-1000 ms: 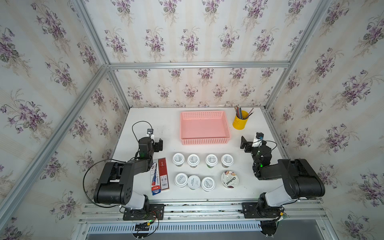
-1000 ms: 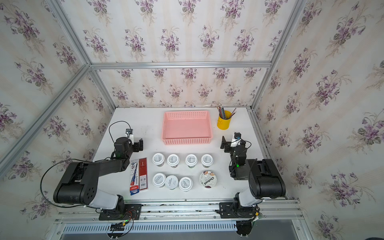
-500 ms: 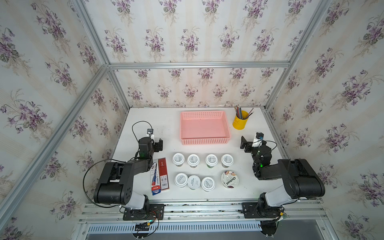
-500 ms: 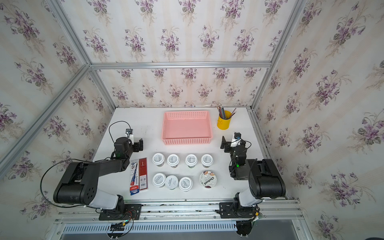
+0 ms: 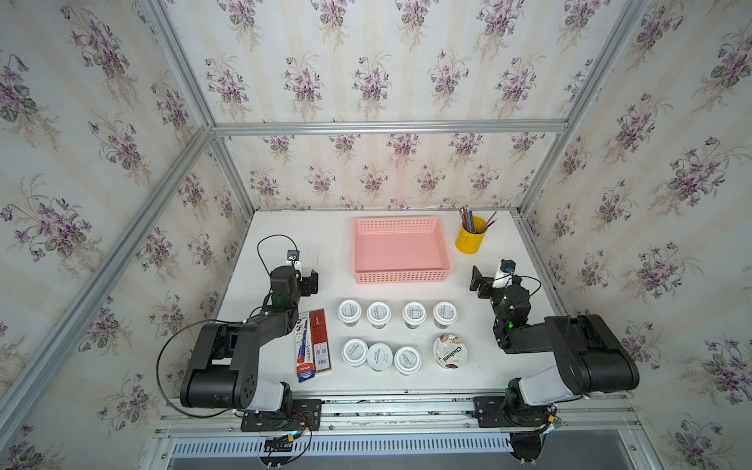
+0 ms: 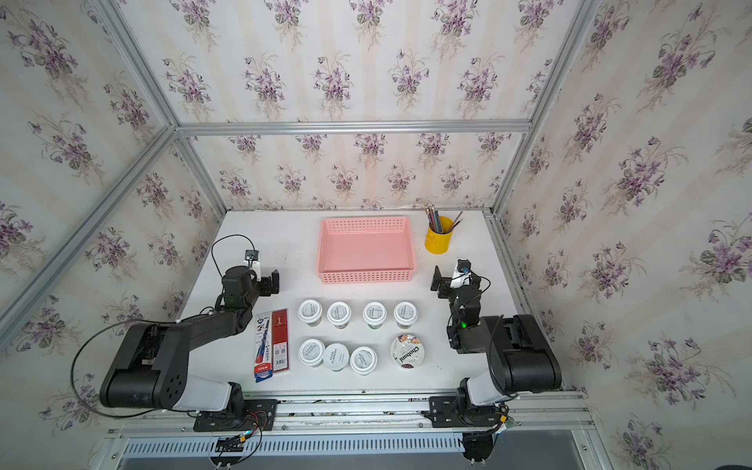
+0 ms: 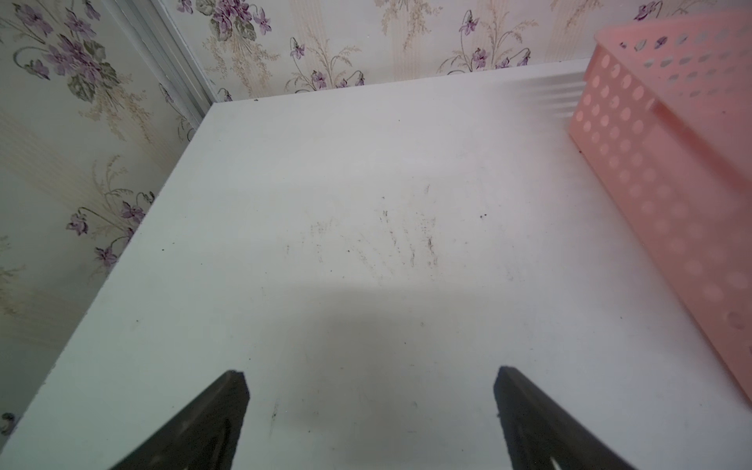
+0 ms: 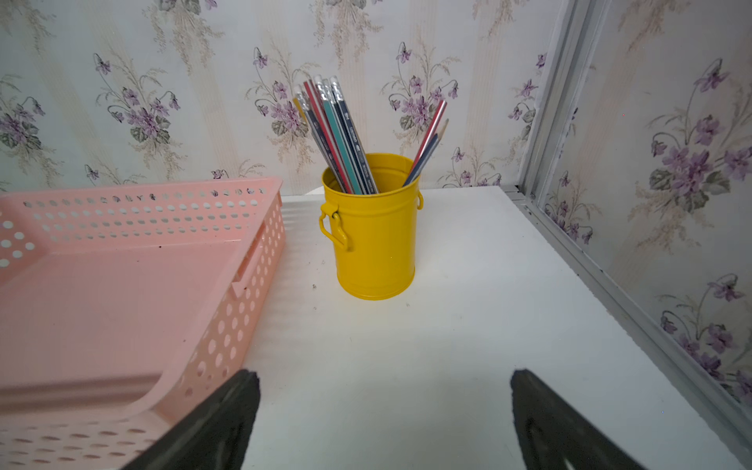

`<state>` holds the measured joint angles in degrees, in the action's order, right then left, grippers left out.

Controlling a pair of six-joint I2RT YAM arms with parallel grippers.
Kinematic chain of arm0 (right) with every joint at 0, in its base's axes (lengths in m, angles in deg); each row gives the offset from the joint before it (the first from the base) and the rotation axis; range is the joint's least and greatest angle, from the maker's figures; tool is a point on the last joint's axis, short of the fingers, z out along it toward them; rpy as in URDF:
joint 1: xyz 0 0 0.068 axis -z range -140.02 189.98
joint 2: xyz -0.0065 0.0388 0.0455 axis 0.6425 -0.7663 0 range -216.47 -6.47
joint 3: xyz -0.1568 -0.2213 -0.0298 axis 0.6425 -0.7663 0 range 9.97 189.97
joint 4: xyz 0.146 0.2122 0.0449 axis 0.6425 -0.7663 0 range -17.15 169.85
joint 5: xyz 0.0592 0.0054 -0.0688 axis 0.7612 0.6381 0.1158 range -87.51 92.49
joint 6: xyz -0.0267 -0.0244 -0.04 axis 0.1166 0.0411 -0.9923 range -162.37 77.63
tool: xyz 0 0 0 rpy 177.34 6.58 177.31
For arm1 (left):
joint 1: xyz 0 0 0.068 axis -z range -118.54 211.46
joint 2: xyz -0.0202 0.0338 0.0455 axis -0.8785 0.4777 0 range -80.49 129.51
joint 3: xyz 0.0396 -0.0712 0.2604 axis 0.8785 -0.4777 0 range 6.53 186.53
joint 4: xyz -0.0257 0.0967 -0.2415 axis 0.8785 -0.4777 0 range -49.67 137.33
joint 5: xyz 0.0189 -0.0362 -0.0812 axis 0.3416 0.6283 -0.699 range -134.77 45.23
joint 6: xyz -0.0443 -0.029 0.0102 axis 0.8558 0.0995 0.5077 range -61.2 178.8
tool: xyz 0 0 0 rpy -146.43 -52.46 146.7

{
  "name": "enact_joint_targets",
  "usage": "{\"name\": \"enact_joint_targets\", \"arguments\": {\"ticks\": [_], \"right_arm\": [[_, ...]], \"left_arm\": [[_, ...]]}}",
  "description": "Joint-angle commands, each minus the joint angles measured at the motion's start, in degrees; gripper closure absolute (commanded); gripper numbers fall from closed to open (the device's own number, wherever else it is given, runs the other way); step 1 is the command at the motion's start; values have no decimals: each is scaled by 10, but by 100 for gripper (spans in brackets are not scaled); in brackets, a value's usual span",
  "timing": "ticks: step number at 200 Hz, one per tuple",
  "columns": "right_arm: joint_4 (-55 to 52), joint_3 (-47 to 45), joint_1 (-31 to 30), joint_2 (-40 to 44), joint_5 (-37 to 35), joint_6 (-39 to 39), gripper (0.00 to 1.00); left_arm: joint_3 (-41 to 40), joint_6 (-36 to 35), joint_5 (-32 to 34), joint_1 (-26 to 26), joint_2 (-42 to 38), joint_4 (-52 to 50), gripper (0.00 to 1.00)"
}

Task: Put the yogurt in the basket
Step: Adjust the basket at the center of the board.

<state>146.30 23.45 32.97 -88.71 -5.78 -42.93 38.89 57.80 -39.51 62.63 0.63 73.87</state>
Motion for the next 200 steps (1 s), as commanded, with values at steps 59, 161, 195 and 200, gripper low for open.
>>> {"name": "enact_joint_targets", "arguments": {"ticks": [59, 161, 195, 200], "right_arm": [[-566, 327, -181, 47, -87, 135, 0], [-705, 604, -159, -229, -37, 123, 0], [-721, 641, -141, -262, -19, 119, 0], [-725, 647, -138, -267, -16, 119, 0]], "left_arm": [[241, 122, 232, 89, -32, -377, 1], [427, 203, 224, 111, 53, -565, 1], [441, 234, 274, 113, 35, -620, 1], [447, 237, 281, 113, 38, -632, 1]]}}
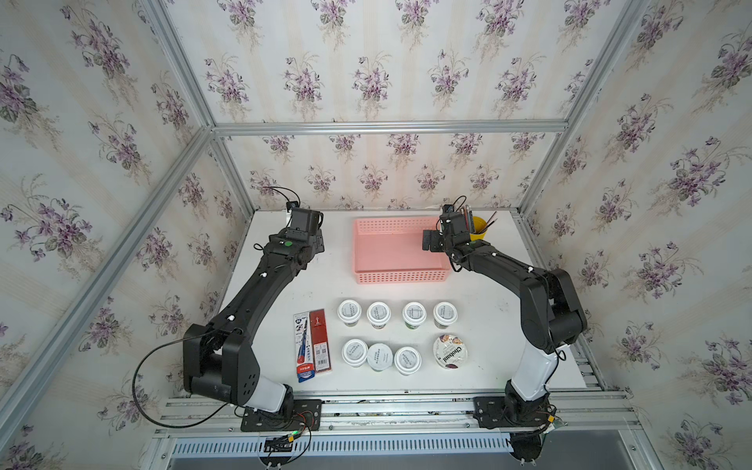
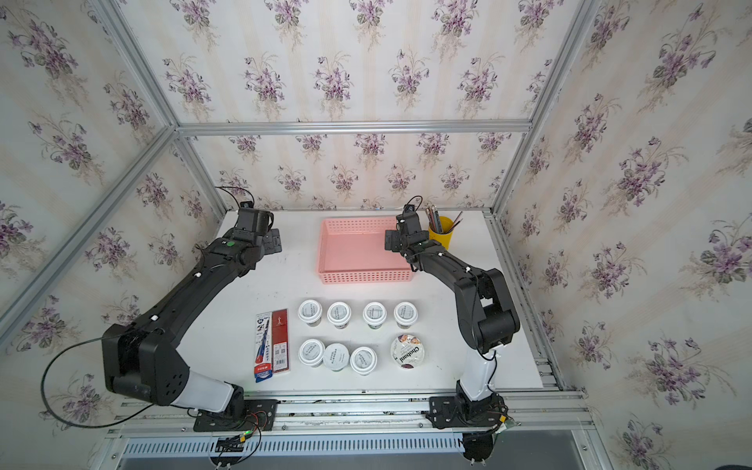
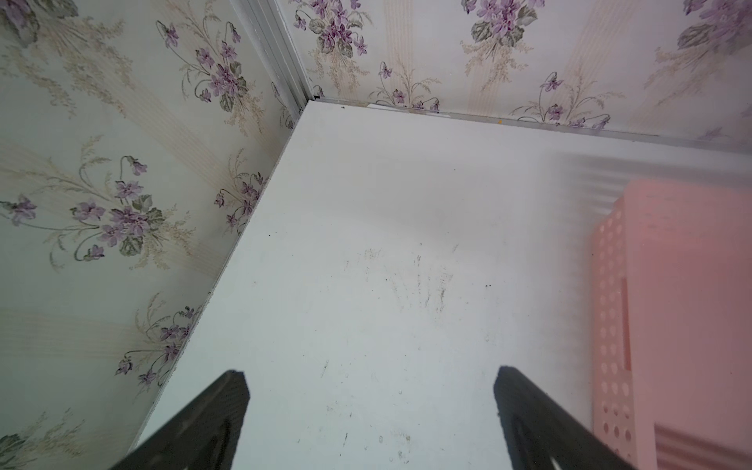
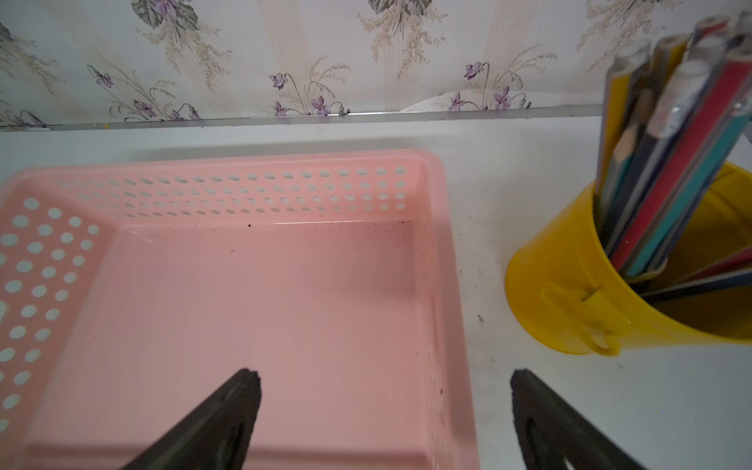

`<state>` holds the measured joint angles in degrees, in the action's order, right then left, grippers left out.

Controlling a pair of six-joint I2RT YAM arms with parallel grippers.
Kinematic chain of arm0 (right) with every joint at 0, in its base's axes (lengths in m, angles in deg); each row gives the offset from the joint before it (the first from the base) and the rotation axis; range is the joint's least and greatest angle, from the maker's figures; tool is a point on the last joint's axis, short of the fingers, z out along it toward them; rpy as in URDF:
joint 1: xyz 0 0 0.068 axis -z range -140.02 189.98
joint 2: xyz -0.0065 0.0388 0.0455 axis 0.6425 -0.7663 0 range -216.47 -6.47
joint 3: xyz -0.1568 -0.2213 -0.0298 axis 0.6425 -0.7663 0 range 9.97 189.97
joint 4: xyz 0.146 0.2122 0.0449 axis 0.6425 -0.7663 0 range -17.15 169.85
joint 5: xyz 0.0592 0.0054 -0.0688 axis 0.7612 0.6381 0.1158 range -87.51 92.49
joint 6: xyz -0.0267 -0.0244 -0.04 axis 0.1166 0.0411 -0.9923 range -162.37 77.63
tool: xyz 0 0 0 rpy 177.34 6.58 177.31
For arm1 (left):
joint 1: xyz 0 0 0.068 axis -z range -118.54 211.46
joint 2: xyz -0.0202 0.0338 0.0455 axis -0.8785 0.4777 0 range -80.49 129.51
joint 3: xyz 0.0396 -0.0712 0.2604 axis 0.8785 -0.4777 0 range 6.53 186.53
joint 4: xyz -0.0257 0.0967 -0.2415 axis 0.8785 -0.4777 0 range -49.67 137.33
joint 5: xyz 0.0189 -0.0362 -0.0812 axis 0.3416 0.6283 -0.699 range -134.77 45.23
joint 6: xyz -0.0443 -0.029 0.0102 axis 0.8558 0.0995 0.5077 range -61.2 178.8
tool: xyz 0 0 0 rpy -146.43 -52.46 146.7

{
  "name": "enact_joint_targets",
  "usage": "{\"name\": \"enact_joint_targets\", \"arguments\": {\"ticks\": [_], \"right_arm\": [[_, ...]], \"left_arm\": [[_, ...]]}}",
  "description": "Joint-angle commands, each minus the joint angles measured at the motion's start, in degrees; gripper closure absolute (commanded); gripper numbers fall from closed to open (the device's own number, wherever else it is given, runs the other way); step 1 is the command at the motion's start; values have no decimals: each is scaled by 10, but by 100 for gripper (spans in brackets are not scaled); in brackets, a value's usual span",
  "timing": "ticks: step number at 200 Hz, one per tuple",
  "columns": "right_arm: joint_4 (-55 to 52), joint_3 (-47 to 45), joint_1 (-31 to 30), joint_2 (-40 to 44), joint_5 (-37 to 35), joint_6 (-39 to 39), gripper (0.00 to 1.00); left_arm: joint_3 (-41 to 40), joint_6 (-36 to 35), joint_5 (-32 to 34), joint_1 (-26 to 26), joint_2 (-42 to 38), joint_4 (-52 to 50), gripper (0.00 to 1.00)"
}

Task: Put the yogurt in the basket
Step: Adjust the basket at the center of the board.

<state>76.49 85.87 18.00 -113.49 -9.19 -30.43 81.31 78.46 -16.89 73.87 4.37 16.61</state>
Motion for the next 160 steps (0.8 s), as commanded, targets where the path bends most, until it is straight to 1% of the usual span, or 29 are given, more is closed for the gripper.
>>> {"name": "enact_joint_targets", "arguments": {"ticks": [1, 18, 48, 106, 134, 160], "right_arm": [[-27, 23, 12, -19, 18, -6, 0], [-37, 39, 21, -36, 29, -7, 2], [-43, 63, 27, -60, 32, -14, 4], [-59, 105, 33, -109, 42, -23, 7], [-67, 117, 34, -126, 39, -25, 9], [-67, 119, 35, -133, 57, -28, 18]], "left_arm": [[24, 30, 56, 1, 1, -62, 1], [41, 33, 69, 0, 11, -90, 1], [65, 44, 66, 0, 28, -124, 1], [74, 52, 84, -1, 24, -138, 1], [74, 51, 68, -1, 22, -136, 1], [75, 49, 44, 0, 24, -137, 1]]}}
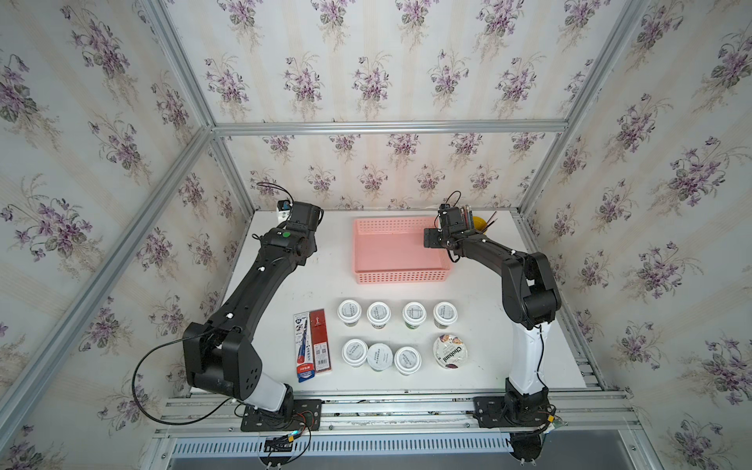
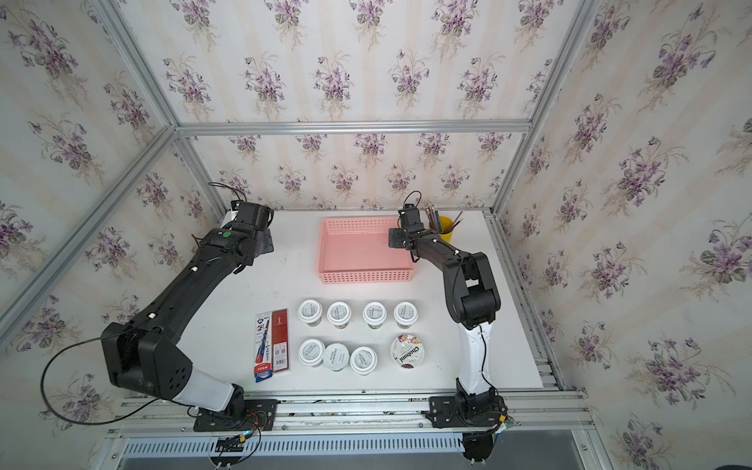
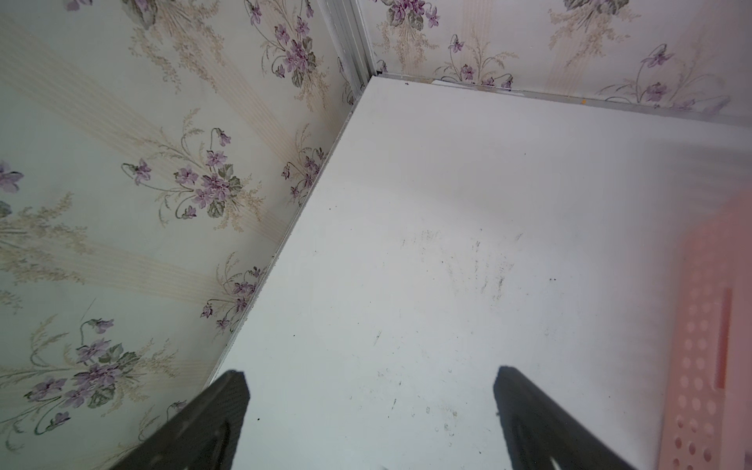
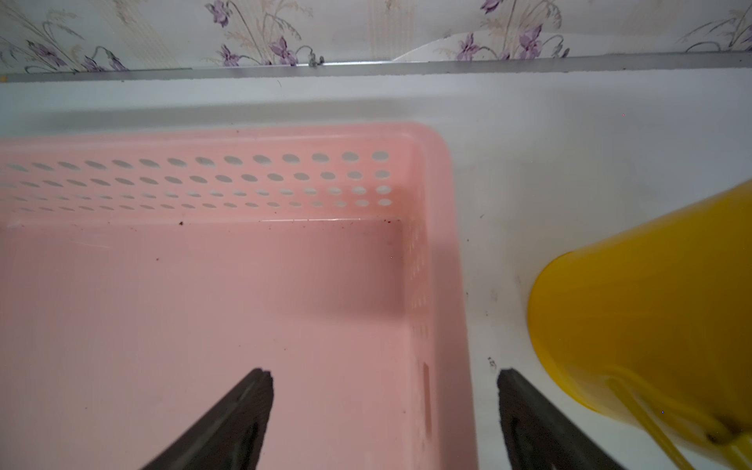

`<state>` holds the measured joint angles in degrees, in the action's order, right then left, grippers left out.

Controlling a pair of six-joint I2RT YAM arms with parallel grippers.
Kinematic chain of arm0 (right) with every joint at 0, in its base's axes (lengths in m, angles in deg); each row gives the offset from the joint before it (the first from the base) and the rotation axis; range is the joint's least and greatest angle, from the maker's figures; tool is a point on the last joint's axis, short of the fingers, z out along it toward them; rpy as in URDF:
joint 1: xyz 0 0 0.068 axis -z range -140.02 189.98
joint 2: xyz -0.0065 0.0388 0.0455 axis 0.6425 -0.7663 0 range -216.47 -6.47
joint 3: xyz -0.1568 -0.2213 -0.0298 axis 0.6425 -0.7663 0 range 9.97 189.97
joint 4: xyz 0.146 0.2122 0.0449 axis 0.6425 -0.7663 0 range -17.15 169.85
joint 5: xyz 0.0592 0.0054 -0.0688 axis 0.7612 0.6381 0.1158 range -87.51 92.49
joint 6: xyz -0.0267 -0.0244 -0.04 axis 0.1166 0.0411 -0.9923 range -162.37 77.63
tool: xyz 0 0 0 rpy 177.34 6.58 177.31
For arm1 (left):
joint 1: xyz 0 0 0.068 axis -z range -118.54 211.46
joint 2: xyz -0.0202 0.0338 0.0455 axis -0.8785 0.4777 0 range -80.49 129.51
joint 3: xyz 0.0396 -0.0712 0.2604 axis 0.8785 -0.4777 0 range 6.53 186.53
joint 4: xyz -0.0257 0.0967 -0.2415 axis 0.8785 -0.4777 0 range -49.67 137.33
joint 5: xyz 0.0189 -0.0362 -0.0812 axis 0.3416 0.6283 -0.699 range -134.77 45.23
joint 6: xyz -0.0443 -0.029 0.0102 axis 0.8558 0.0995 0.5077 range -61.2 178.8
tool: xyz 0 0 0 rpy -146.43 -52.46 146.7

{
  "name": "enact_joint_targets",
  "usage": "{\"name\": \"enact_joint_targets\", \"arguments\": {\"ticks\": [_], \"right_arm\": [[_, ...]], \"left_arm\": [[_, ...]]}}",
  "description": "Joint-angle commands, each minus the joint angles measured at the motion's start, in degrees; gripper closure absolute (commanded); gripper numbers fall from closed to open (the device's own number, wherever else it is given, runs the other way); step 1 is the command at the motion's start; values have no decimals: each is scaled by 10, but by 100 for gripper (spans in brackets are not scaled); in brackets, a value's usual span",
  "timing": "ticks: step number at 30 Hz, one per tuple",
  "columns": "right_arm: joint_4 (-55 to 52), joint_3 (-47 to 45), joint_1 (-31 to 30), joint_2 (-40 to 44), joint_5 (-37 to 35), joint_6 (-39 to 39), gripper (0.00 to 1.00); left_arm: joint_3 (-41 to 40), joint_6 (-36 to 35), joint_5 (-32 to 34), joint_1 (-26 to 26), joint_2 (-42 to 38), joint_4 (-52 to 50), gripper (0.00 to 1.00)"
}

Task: Put the yogurt in the basket
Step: Adjust the basket at the center of the board.

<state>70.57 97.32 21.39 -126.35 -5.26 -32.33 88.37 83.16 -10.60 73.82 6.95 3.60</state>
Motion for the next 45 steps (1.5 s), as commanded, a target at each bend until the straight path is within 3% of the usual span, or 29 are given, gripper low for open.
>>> {"name": "enact_joint_targets", "arguments": {"ticks": [1, 10, 16, 32, 45], "right_arm": [[-8, 5, 1, -4, 18, -9, 18], [-9, 5, 0, -6, 50, -19, 42], [-13, 4, -4, -6, 60, -29, 50], [8, -42, -27, 18, 63, -42, 57], [8, -37, -38, 12, 79, -79, 56]], "left_arm": [[5, 2, -20, 0, -2, -6, 1], [12, 6, -48, -1, 3, -14, 1], [19, 4, -75, 0, 7, -15, 1], [20, 2, -98, 0, -4, -13, 1], [18, 4, -114, 8, -7, -14, 1]]}}
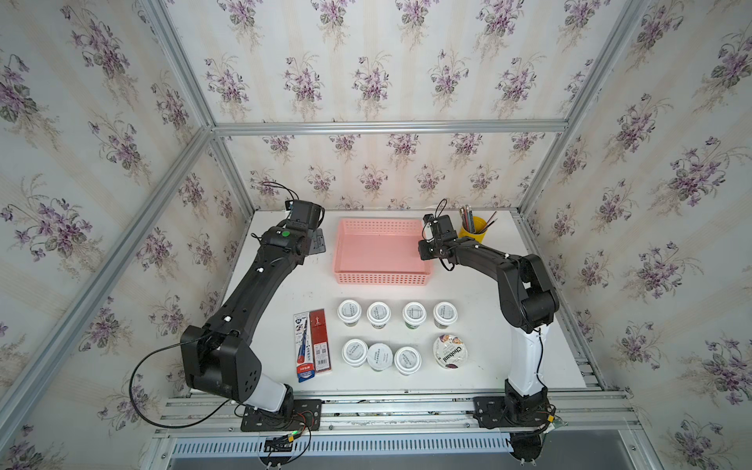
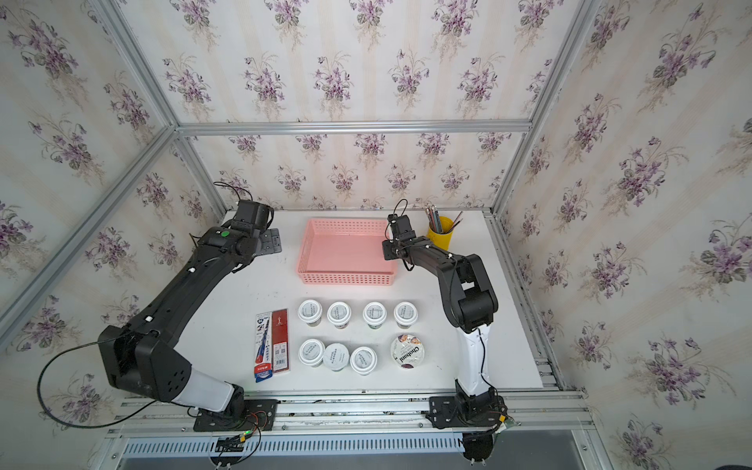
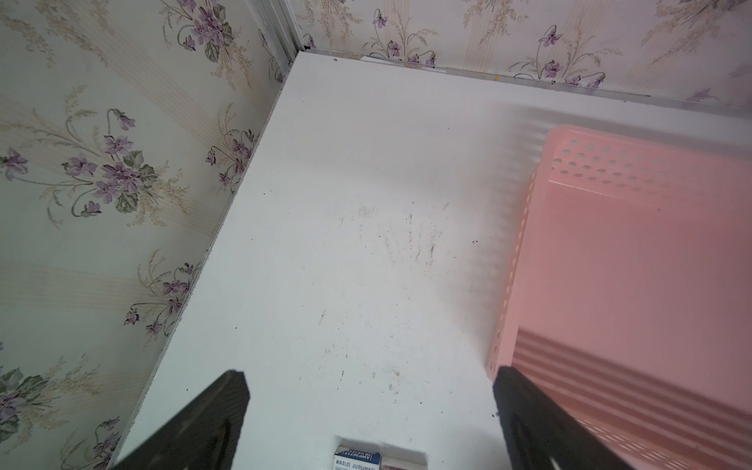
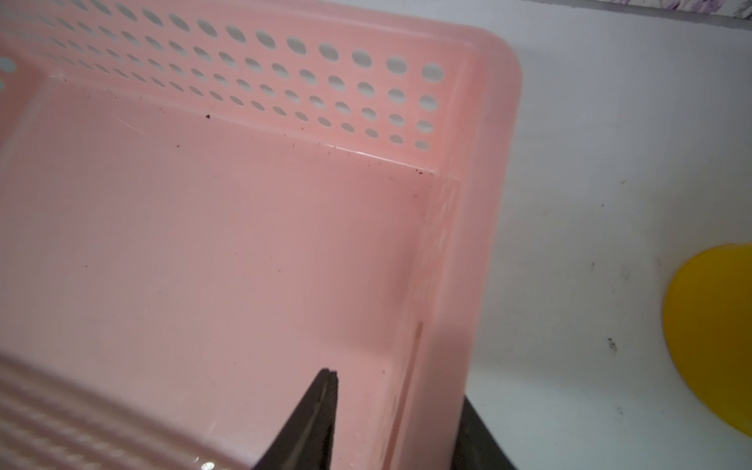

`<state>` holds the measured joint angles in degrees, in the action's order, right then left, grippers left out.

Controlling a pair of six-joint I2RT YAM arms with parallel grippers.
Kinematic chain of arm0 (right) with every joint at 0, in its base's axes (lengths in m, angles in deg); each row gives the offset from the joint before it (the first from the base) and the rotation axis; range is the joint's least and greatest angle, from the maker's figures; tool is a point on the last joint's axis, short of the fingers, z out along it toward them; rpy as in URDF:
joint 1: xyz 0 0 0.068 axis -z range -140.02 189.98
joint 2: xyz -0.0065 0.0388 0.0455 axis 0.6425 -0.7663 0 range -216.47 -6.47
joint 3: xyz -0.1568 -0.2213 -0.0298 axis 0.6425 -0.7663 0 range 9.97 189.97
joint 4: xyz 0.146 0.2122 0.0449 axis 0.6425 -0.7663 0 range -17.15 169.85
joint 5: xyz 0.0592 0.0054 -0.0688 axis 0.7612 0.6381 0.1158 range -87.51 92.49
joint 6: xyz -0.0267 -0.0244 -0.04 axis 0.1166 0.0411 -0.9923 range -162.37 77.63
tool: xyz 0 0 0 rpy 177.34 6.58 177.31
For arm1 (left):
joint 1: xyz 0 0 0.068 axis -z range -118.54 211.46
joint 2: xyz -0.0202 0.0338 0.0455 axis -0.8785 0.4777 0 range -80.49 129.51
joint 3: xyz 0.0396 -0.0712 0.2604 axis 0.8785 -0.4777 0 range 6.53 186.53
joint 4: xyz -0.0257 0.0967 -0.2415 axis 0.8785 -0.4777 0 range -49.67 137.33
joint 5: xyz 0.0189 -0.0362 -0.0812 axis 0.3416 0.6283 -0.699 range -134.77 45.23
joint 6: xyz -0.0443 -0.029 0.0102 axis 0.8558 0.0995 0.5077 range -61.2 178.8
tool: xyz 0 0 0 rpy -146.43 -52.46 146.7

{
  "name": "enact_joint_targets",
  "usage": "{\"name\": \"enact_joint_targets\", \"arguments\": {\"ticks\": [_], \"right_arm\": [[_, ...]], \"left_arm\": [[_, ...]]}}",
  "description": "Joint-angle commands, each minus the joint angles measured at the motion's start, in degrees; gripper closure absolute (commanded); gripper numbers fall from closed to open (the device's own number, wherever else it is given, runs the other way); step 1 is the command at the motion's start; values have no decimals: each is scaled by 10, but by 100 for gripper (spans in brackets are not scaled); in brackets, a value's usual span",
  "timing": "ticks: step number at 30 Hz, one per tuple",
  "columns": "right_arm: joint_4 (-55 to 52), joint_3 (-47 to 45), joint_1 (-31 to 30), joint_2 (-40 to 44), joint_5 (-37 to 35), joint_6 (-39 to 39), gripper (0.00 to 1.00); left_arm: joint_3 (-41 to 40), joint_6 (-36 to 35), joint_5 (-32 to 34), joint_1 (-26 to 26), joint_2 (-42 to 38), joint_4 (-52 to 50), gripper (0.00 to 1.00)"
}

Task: Put the yogurt in the basket
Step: Adjust the basket at the center of the board.

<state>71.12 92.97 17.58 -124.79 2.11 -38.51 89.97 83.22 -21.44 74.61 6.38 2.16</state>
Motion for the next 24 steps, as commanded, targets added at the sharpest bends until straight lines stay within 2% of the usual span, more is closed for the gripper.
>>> {"name": "enact_joint_targets", "arguments": {"ticks": [1, 9, 24], "right_arm": [[1, 9, 0, -5, 4, -20, 56], [-18, 23, 1, -14, -23, -47, 56], [-15, 15, 14, 10, -29, -69, 49]], "left_arm": [[3, 3, -7, 0, -2, 0, 1], [4, -3, -31, 0, 7, 7, 1], [23, -12, -165, -1, 79, 9, 1]]}}
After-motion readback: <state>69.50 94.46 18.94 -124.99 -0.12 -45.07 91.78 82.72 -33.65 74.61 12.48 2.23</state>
